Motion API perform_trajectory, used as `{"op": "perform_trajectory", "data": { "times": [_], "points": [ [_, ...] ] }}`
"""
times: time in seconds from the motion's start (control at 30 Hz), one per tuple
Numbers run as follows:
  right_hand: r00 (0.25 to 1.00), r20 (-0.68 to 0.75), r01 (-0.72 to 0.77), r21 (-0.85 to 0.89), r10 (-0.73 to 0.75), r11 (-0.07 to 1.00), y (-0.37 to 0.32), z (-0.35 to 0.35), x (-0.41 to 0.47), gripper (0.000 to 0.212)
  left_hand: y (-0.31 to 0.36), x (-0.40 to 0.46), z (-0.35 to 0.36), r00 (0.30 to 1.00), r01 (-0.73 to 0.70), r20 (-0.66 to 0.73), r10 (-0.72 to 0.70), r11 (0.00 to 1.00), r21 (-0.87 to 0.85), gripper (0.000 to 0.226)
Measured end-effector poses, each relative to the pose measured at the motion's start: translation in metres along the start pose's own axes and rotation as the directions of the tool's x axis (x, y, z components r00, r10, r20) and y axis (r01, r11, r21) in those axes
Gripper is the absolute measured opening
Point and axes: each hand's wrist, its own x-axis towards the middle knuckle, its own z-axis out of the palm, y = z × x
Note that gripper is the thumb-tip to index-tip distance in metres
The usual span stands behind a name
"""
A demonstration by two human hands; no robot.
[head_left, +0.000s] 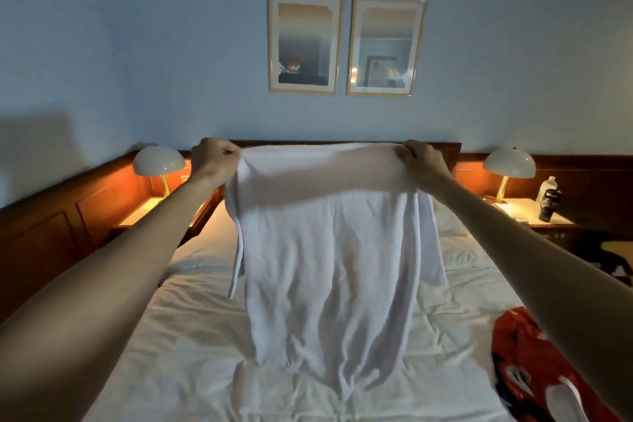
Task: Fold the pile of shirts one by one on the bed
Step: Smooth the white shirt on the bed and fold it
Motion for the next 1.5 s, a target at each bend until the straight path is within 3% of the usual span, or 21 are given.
{"op": "perform_trajectory", "data": {
  "times": [0.13,0.2,0.3,0.37,0.47,0.53,0.6,0.7,0.8,0.93,1.07,1.23,1.37,1.43,1.5],
  "points": [
    [0.992,0.123,0.008,0.016,-0.010,1.000,0.007,0.046,-0.041,0.029,-0.042,-0.020,0.015,0.955,0.274,0.167,-0.247,0.948,-0.161,0.022],
    [0.979,0.202,-0.022,0.118,-0.003,0.993,0.004,0.069,-0.065,0.032,-0.068,-0.025,0.014,0.923,0.371,0.190,-0.334,0.904,-0.212,0.029],
    [0.931,0.364,-0.128,0.346,-0.007,0.930,-0.018,0.095,-0.095,0.034,-0.091,-0.024,0.005,0.906,0.422,0.104,-0.410,0.862,-0.281,0.028],
    [0.861,0.499,-0.214,0.534,-0.100,0.818,-0.042,0.107,-0.111,0.034,-0.090,-0.013,-0.010,0.895,0.424,0.010,-0.447,0.842,-0.334,0.021],
    [0.733,0.638,-0.365,0.664,-0.238,0.653,-0.075,0.121,-0.126,0.046,-0.069,0.021,-0.032,0.907,0.330,-0.158,-0.391,0.891,-0.312,0.025],
    [0.691,0.653,-0.414,0.708,-0.309,0.572,-0.088,0.123,-0.130,0.021,-0.043,0.045,-0.037,0.905,0.269,-0.280,-0.319,0.941,-0.203,0.025],
    [0.677,0.647,-0.453,0.742,-0.352,0.494,-0.087,0.120,-0.133,0.009,-0.011,0.061,-0.024,0.928,0.205,-0.272,-0.255,0.958,-0.199,0.022],
    [0.700,0.616,-0.469,0.778,-0.360,0.418,-0.057,0.106,-0.131,0.020,0.030,0.068,0.037,0.976,0.107,-0.170,-0.137,0.979,-0.173,0.022],
    [0.737,0.634,-0.521,0.754,-0.235,0.400,0.003,0.097,-0.131,0.033,0.050,0.053,0.132,0.999,0.045,0.016,-0.044,0.989,-0.143,0.022],
    [0.744,0.666,-0.626,0.664,0.057,0.409,0.121,0.099,-0.157,0.037,0.032,0.006,0.283,0.965,0.084,0.257,-0.050,0.989,-0.125,0.021],
    [0.654,0.639,-0.754,0.509,0.404,0.415,0.269,0.126,-0.215,0.011,-0.019,-0.078,0.448,0.892,0.161,0.433,-0.128,0.986,-0.040,0.026],
    [0.507,0.393,-0.862,0.243,0.767,0.445,0.447,0.200,-0.308,0.016,-0.120,-0.211,0.640,0.785,0.253,0.568,-0.247,0.965,0.071,0.027],
    [0.433,0.206,-0.901,0.086,0.878,0.425,0.539,0.255,-0.352,0.012,-0.180,-0.280,0.735,0.761,0.255,0.590,-0.269,0.961,0.109,0.030],
    [0.421,0.180,-0.906,0.042,0.889,0.421,0.564,0.271,-0.363,0.008,-0.198,-0.298,0.765,0.752,0.243,0.602,-0.269,0.962,0.125,0.030],
    [0.425,0.203,-0.897,-0.041,0.882,0.441,0.577,0.283,-0.372,0.017,-0.207,-0.310,0.787,0.749,0.205,0.611,-0.254,0.967,0.151,0.028]
  ]
}}
